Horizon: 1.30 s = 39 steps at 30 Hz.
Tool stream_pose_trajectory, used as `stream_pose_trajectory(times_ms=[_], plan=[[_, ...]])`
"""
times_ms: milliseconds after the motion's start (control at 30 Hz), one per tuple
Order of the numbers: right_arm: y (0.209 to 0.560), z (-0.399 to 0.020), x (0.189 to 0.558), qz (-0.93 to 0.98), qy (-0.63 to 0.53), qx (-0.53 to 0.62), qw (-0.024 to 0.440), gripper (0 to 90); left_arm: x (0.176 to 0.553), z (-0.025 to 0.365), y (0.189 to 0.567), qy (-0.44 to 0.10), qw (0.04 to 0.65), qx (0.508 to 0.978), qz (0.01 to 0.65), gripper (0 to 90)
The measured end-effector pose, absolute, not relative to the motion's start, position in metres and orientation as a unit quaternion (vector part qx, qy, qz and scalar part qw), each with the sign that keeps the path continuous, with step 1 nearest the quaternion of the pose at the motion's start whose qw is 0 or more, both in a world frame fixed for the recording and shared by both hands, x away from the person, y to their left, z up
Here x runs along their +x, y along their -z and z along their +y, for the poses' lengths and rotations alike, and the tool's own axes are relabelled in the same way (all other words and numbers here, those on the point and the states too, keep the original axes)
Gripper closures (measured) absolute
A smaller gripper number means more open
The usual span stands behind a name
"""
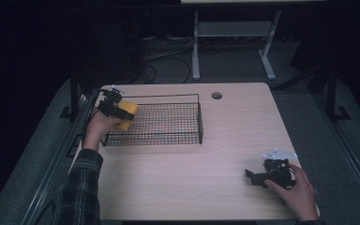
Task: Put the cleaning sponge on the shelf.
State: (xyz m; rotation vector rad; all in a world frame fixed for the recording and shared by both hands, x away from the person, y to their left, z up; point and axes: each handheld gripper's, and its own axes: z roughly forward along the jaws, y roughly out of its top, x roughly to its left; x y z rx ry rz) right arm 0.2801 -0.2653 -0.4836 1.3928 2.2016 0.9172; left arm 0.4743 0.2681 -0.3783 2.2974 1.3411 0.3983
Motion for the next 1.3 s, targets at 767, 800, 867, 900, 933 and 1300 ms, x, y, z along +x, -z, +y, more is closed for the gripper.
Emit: stream_pose_trajectory(times_ms=[767, 800, 867, 900, 933, 1300], plan=[[0.484, -0.265, 0.280, 0.783, -0.326, 0.496, 0.188, 0.0, 0.476, 0.271, 0.411, -0.129, 0.205, 0.829, 0.504, 22.4], [0.484, -0.265, 0.280, 0.783, -0.326, 0.496, 0.188, 0.0, 0.475, 0.271, 0.411, -0.128, 0.207, 0.828, 0.505, 22.4], [0.484, -0.265, 0.280, 0.783, -0.326, 0.496, 0.188, 0.0, 0.475, 0.271, 0.411, -0.126, 0.204, 0.828, 0.506, 22.4], [0.484, -0.265, 0.280, 0.783, -0.326, 0.495, 0.189, 0.0, 0.475, 0.271, 0.413, -0.124, 0.203, 0.828, 0.508, 22.4], [0.484, -0.265, 0.280, 0.783, -0.326, 0.495, 0.189, 0.0, 0.475, 0.271, 0.413, -0.124, 0.203, 0.828, 0.508, 22.3], [0.484, -0.265, 0.280, 0.783, -0.326, 0.496, 0.188, 0.0, 0.473, 0.270, 0.417, -0.120, 0.201, 0.827, 0.511, 20.8]])
